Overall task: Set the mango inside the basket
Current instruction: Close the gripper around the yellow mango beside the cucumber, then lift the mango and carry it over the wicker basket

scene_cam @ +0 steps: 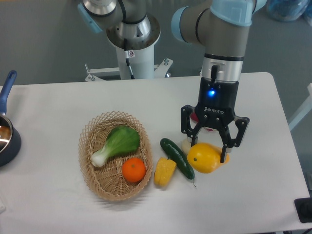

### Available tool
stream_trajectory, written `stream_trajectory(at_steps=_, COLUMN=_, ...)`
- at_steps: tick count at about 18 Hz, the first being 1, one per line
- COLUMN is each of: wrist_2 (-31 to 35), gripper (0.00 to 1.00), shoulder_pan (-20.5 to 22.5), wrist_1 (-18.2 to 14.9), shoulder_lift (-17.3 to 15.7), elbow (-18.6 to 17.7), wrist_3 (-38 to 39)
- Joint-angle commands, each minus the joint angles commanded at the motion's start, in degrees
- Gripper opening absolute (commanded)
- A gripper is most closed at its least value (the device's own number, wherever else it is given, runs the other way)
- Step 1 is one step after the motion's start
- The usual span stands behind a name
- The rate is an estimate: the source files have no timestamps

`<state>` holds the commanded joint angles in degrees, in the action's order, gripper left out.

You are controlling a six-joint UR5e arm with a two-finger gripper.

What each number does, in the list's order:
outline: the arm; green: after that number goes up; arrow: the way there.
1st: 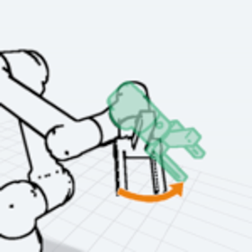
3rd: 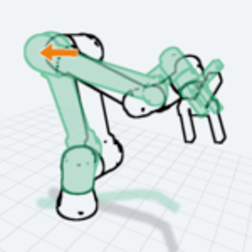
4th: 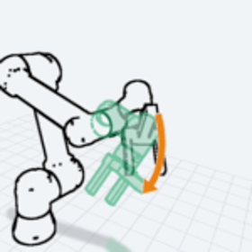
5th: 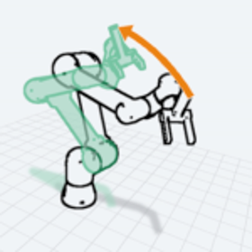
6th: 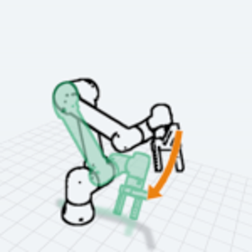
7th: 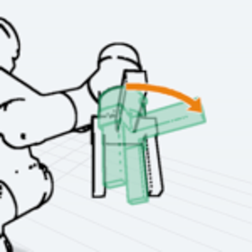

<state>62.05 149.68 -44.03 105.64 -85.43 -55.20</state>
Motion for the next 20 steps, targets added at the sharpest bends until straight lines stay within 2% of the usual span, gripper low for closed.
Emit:
stream_trajectory(at_steps=6, wrist_2=0.09, gripper=0.47, shoulder_pan=-2.37, wrist_1=0.0, shoulder_lift=0.35, elbow=-0.88, wrist_3=5.88)
stream_trajectory(at_steps=8, wrist_2=0.35, gripper=0.47, shoulder_pan=-3.51, wrist_1=0.0, shoulder_lift=-0.26, elbow=-2.63, wrist_3=9.4)
stream_trajectory(at_steps=13, wrist_2=0.62, gripper=0.47, shoulder_pan=-8.34, wrist_1=0.09, shoulder_lift=-2.11, elbow=-10.36, wrist_3=10.55)
stream_trajectory(at_steps=16, wrist_2=0.7, gripper=0.47, shoulder_pan=-10.8, wrist_1=0.0, shoulder_lift=-1.67, elbow=-12.12, wrist_3=11.96)
stream_trajectory(at_steps=20, wrist_2=2.28, gripper=0.49, shoulder_pan=-14.49, wrist_1=0.09, shoulder_lift=0.69, elbow=-12.92, wrist_3=11.87)
